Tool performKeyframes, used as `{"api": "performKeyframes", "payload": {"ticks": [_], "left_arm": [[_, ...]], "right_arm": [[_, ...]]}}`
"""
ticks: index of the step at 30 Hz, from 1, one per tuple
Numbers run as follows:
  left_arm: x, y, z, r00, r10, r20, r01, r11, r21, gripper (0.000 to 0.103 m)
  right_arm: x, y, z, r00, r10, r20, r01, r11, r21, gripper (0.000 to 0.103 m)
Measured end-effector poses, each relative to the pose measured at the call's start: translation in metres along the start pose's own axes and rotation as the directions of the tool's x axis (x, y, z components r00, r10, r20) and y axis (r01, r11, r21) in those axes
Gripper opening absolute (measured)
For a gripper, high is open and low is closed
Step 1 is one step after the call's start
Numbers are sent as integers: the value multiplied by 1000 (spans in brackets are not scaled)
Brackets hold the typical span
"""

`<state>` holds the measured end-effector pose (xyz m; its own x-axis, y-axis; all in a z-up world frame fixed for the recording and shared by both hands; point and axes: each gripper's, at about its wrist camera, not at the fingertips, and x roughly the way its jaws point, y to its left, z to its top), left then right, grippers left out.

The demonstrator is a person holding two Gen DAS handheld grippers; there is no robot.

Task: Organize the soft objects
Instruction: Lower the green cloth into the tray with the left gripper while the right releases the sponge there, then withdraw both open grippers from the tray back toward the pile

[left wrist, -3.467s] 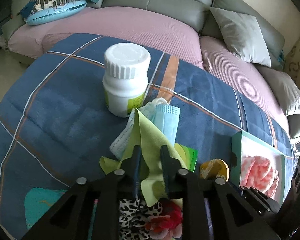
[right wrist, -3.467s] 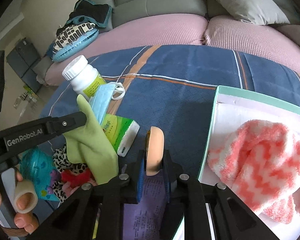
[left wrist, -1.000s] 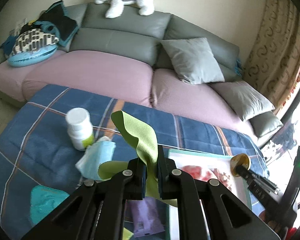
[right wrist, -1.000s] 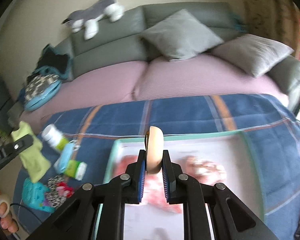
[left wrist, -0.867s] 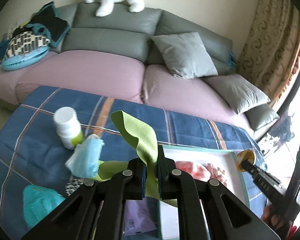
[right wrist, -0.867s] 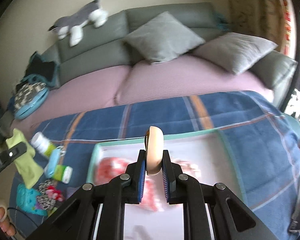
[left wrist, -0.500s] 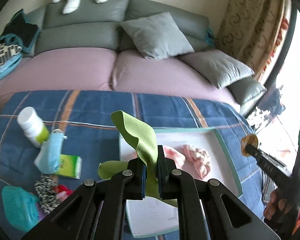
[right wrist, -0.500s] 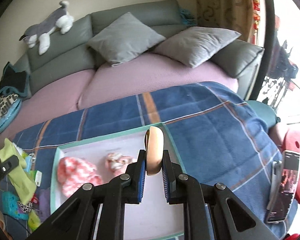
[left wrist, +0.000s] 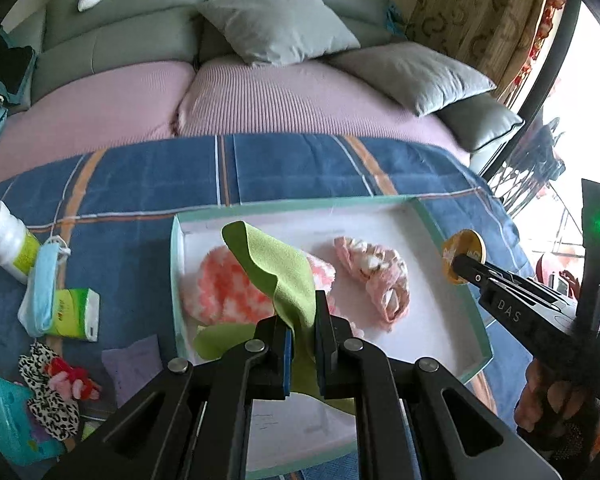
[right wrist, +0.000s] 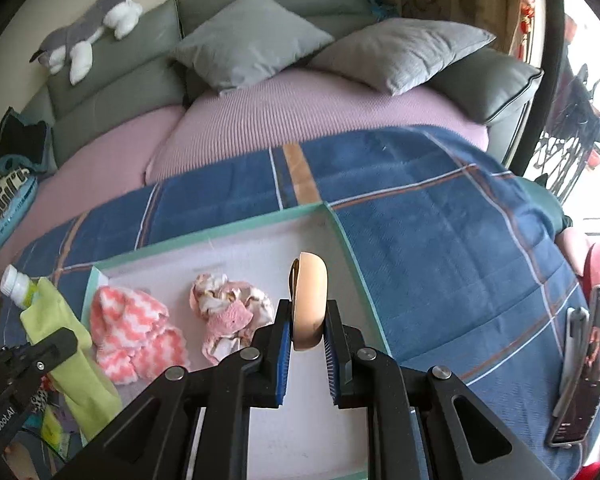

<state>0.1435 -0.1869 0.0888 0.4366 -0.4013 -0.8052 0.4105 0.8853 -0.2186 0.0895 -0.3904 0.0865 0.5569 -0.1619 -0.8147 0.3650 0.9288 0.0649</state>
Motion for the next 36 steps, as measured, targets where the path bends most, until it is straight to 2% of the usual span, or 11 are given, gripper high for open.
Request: {"api": "performKeyframes", "payload": {"ticks": [10, 12, 14, 16, 25, 27, 29, 31, 33, 36], "left_arm": [[21, -2, -4, 998, 26, -62, -26, 1000, 3, 10], [22, -2, -4, 997, 35, -67, -35, 999, 4, 14], [22, -2, -4, 997, 45, -70, -45, 999, 5, 29], [20, -2, -3, 996, 52, -65, -52, 999, 4, 35], [7, 3, 0, 996, 77, -36, -77, 997, -8, 44], [6, 5, 1, 996, 87, -32, -87, 996, -12, 46], [6, 8, 1, 995, 99, -29, -99, 995, -19, 54], [6, 13, 1, 993, 113, -32, -114, 993, -30, 62], [8, 15, 1, 990, 133, -37, -135, 990, -33, 62], [10, 20, 1, 984, 173, -35, -174, 984, -36, 63]], "right_arm": [[16, 5, -4, 999, 2, -44, -3, 1000, -21, 17], [19, 5, -5, 998, -9, -55, 7, 1000, -26, 17], [22, 5, -6, 998, -13, -62, 12, 1000, -26, 17], [22, 5, -6, 998, -16, -63, 14, 1000, -24, 18], [17, 5, -4, 998, -27, -51, 26, 999, -25, 20], [18, 6, -4, 998, -33, -51, 32, 999, -23, 28], [18, 6, -4, 998, -41, -53, 40, 999, -21, 47], [19, 6, -3, 998, -45, -54, 44, 999, -19, 49], [20, 8, -3, 997, -52, -56, 51, 998, -22, 52], [20, 11, -3, 997, -60, -55, 58, 998, -32, 64]]}}
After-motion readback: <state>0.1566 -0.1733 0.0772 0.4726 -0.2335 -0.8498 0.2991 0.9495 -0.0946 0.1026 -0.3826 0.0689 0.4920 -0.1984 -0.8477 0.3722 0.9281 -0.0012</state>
